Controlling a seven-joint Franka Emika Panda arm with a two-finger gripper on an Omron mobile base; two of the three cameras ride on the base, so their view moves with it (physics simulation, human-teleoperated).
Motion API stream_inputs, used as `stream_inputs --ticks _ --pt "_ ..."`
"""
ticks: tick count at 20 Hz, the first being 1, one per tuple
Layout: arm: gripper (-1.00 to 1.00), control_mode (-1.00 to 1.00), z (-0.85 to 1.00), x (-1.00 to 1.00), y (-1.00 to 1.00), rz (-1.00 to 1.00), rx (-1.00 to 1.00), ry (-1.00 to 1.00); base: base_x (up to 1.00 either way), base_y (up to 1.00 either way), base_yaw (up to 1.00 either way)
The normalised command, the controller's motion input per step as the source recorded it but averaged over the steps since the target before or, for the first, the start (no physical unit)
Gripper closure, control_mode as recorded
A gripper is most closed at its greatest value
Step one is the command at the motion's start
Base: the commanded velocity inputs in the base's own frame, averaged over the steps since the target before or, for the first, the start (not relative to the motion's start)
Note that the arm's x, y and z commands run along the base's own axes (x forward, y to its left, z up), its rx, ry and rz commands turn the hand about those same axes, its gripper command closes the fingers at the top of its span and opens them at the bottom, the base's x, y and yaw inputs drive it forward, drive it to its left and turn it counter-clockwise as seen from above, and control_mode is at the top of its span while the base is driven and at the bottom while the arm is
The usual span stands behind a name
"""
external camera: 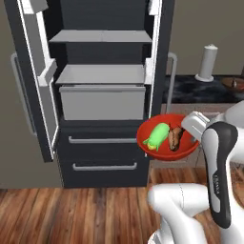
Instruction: Place the bowl with the corn and potato on the top shelf of the fridge. Place the bowl with the fish and steak on the second highest shelf of the fridge.
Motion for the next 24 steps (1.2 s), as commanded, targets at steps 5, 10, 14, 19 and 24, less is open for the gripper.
stream_inputs --ticks 5,10,14,19,24 --pt "1.0 1.0 0.0 0.0 0.0 0.0 0.0 0.0 -0.01 0.89 -0.03" --pt "1.0 1.0 0.0 0.0 0.0 0.0 0.0 0.0 0.39 0.41 -0.16" --pt "1.0 1.0 0.0 0.0 0.0 0.0 0.0 0.0 0.44 -0.02 -0.27" --pt "1.0 1.0 0.0 0.0 0.0 0.0 0.0 0.0 0.54 0.1 -0.15" --pt "1.0 1.0 0.0 0.0 0.0 0.0 0.0 0.0 0.52 0.41 -0.07"
